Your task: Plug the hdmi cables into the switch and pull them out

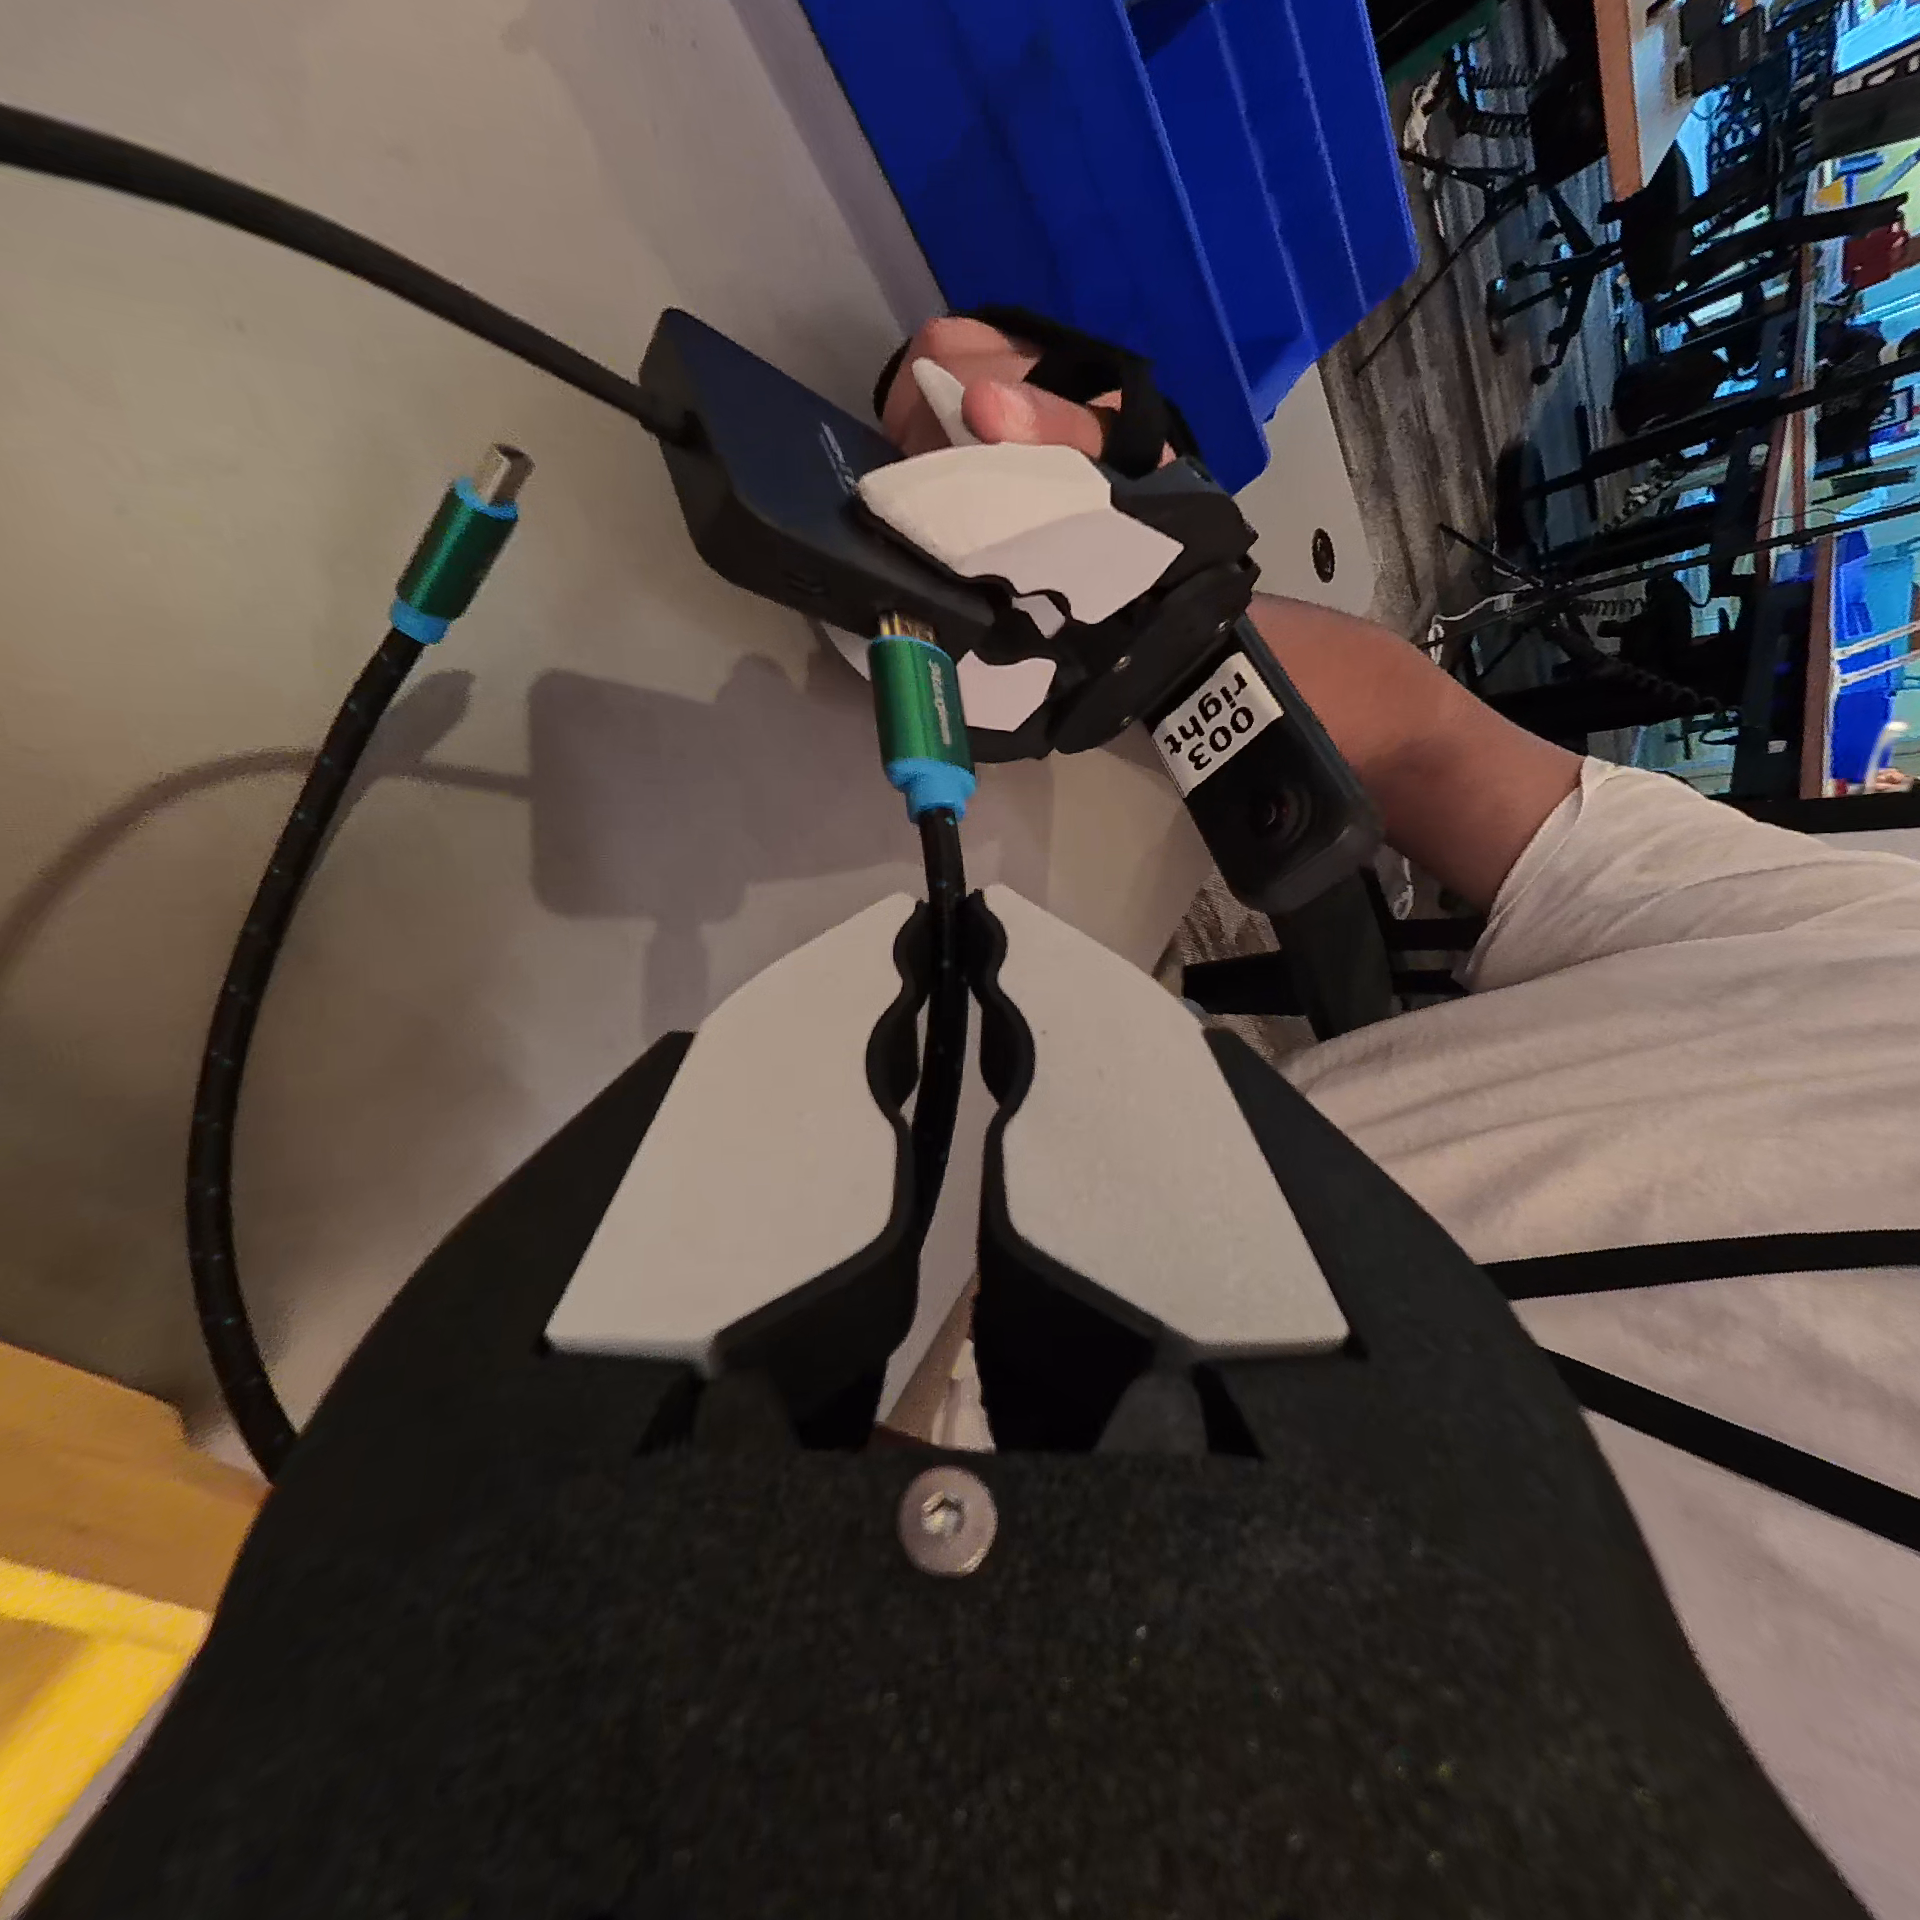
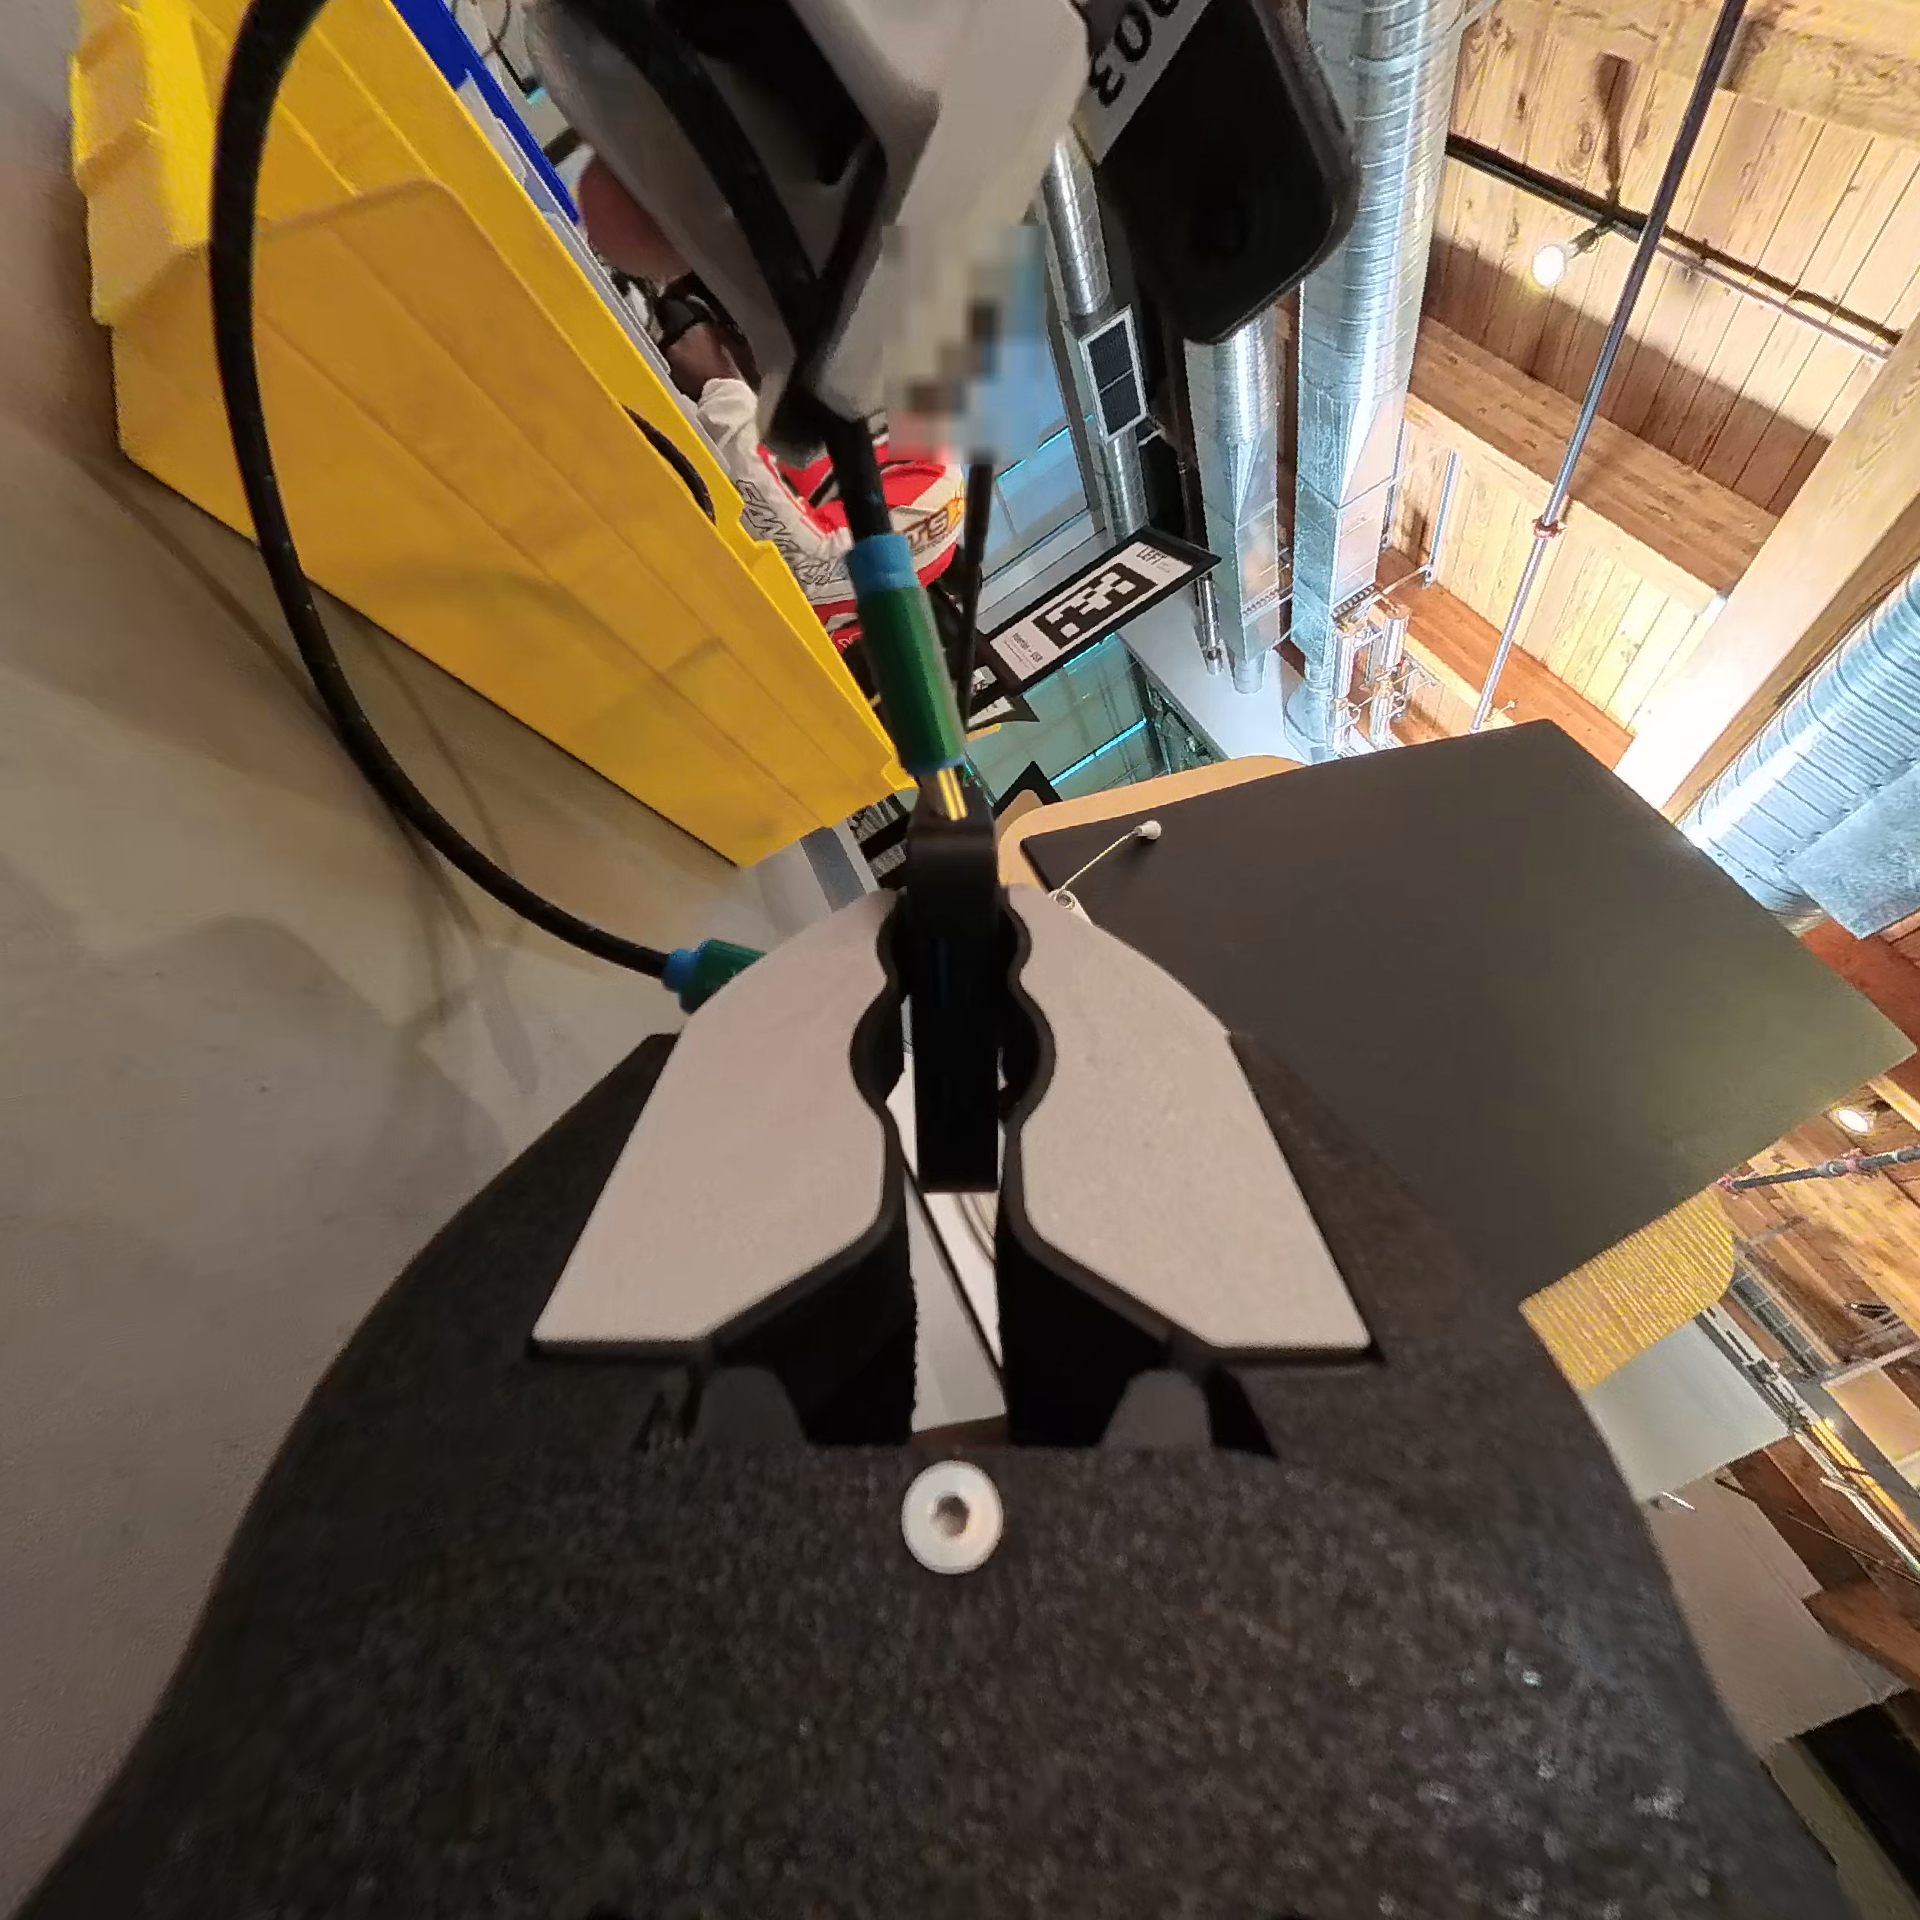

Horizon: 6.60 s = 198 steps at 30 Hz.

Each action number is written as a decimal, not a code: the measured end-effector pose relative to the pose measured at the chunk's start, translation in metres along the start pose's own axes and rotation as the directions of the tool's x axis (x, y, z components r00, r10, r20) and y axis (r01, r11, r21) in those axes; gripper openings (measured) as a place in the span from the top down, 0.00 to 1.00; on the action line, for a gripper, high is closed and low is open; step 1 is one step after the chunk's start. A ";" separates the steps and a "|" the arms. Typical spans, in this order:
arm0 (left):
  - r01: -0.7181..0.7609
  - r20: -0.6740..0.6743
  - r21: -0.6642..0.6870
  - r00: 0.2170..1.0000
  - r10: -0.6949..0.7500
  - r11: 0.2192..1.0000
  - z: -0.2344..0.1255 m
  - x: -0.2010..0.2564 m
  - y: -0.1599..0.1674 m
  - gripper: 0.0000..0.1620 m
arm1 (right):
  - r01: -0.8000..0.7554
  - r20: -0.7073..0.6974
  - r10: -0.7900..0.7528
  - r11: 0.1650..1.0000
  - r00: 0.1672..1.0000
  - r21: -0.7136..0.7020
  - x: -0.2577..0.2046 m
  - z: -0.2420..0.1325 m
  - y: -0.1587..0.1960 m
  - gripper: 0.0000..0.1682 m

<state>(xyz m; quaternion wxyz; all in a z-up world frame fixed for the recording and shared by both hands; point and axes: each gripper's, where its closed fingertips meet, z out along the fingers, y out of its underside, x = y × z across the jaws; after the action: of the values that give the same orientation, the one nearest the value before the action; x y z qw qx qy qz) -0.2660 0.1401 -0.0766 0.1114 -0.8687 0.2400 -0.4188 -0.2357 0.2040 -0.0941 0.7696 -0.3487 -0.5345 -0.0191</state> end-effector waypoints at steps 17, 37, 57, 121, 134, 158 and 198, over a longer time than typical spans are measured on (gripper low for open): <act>-0.648 0.595 -0.138 0.551 0.586 0.749 0.006 -0.019 -0.014 0.96 | -0.019 0.028 0.021 0.998 0.999 -0.054 -0.003 -0.001 0.006 0.92; -0.594 0.443 -0.238 0.638 0.630 0.768 0.001 -0.025 -0.021 0.96 | 0.024 0.072 -0.020 0.998 0.997 -0.056 -0.013 0.001 0.007 0.92; -0.657 0.414 -0.232 0.600 0.684 0.717 0.000 -0.020 -0.026 0.96 | -0.083 0.101 0.085 0.996 0.991 -0.030 -0.012 0.002 0.005 0.92; -0.470 0.477 0.402 0.840 0.258 0.786 0.003 -0.031 0.137 0.87 | -0.175 -0.221 0.060 0.818 0.974 -0.548 0.322 -0.118 0.013 0.92; -0.492 0.452 0.342 0.833 0.319 0.801 0.015 -0.021 0.140 0.87 | -0.093 0.051 0.305 0.442 0.951 -0.892 0.238 -0.195 0.154 0.92; -0.439 0.448 0.345 0.854 0.266 0.830 0.014 -0.034 0.146 0.85 | -0.186 -0.281 0.782 -0.212 0.556 -0.959 0.162 -0.224 0.264 0.84; -0.820 0.597 0.018 0.468 0.651 0.572 -0.177 -0.114 -0.038 0.74 | -0.940 -0.547 0.771 0.199 0.325 -0.278 0.037 -0.251 0.051 0.78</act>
<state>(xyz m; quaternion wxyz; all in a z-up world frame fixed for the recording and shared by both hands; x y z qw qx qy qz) -0.4531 0.2328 -0.0276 0.4757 -0.7256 0.4865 -0.1022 0.0040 0.1151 -0.1363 0.5725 -0.7863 -0.0931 0.2127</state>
